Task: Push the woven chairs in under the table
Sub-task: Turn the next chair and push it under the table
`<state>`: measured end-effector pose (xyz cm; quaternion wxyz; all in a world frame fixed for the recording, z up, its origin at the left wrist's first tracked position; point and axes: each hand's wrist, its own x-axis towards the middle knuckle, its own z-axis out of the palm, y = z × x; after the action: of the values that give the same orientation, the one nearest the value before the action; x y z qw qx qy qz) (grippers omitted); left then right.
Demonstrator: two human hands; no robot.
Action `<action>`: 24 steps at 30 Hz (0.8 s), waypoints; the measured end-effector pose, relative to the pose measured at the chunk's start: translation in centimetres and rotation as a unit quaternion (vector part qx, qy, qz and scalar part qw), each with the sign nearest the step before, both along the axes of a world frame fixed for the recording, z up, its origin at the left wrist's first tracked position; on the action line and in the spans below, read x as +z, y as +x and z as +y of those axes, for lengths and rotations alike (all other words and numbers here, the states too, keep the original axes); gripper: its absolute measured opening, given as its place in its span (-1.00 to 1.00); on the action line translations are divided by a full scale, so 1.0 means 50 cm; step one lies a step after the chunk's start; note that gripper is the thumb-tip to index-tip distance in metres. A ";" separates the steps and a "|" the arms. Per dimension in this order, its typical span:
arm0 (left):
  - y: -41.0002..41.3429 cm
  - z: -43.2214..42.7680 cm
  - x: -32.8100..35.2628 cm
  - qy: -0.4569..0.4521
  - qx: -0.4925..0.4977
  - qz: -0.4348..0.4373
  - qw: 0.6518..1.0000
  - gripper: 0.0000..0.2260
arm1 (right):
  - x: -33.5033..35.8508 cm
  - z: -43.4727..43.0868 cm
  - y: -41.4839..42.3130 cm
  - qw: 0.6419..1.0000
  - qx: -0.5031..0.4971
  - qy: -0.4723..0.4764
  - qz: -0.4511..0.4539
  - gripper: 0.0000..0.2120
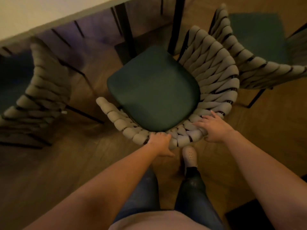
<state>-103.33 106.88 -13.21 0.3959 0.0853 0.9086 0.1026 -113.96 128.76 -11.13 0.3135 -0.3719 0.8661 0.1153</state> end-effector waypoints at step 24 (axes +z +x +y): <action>-0.064 0.121 0.007 -0.141 0.231 -0.006 0.963 -0.64 | -0.020 0.007 -0.258 0.971 0.235 0.033 -0.011 -0.58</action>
<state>-106.54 112.91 -12.84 0.3745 -0.1841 0.9066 0.0624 -126.83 129.10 -12.12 0.2990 -0.5556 0.7469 0.2098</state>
